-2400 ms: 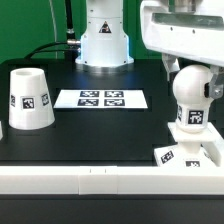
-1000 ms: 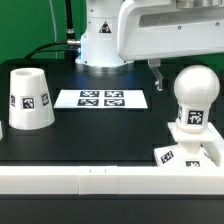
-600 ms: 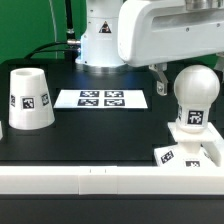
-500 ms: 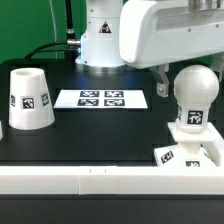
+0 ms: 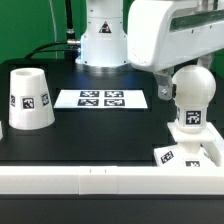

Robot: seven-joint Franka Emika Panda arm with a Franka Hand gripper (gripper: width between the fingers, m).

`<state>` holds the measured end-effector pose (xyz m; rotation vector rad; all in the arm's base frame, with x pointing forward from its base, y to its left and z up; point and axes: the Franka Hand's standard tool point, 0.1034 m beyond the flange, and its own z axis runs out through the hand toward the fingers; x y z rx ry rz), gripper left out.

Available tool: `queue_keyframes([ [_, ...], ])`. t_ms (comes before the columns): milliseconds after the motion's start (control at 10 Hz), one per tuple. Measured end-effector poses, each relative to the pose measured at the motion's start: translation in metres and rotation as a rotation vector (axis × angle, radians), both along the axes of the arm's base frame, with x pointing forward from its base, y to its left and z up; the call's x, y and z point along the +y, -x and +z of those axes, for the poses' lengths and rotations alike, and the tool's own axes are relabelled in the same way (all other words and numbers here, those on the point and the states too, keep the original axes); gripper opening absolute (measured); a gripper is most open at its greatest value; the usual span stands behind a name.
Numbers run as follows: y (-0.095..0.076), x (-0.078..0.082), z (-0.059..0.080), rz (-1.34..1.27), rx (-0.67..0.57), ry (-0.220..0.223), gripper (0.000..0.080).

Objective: Assemble lamp

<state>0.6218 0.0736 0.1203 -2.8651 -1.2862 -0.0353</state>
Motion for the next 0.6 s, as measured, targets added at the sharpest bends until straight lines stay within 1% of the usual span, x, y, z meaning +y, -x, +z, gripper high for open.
queue_keyframes([
  [300,0.0005,0.002,-0.0002,0.238,-0.001,0.034,0.0699],
  [600,-0.0021,0.0045,0.0007,0.501,-0.011,0.078,0.0699],
])
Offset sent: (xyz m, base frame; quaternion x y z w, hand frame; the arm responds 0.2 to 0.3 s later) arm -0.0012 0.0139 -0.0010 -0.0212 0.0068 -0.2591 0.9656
